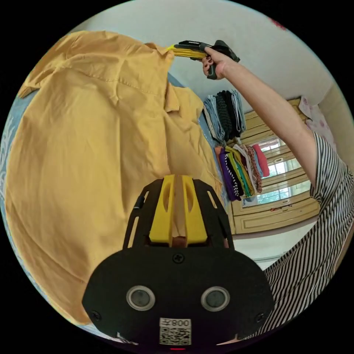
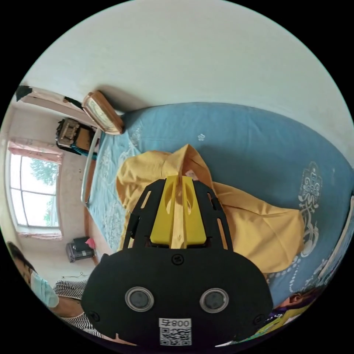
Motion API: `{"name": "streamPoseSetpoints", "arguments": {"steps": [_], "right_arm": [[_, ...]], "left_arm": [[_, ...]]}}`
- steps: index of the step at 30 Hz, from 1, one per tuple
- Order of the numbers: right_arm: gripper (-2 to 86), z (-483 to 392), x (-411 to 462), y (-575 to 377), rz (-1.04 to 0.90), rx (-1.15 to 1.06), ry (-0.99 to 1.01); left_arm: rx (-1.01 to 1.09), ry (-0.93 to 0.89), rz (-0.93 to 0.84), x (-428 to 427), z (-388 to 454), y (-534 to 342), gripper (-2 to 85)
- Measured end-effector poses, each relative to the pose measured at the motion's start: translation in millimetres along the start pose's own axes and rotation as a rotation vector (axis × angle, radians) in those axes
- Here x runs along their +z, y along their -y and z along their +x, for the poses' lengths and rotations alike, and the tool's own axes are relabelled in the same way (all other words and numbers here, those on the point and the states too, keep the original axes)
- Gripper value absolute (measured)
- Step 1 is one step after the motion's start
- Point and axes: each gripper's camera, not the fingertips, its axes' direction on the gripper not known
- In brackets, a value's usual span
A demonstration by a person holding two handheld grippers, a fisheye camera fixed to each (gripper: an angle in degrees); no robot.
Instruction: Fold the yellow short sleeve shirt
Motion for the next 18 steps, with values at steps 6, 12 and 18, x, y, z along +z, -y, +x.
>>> {"name": "streamPoseSetpoints", "arguments": {"steps": [6, 12, 18], "right_arm": [[4.6, -19, -15, -54, 0.048, 0.009, -0.104], [6.0, -115, 6, -206, -0.057, -0.297, -0.006], [7.1, -243, 42, -383, -0.247, -0.504, 0.108]], "left_arm": [[-0.096, 0.159, 0.144, -88, -6, -57, 8.3], [-0.268, 0.387, 0.199, -170, -25, -113, 10.1], [-0.194, 0.411, 0.105, -168, -35, -97, 10.8]]}}
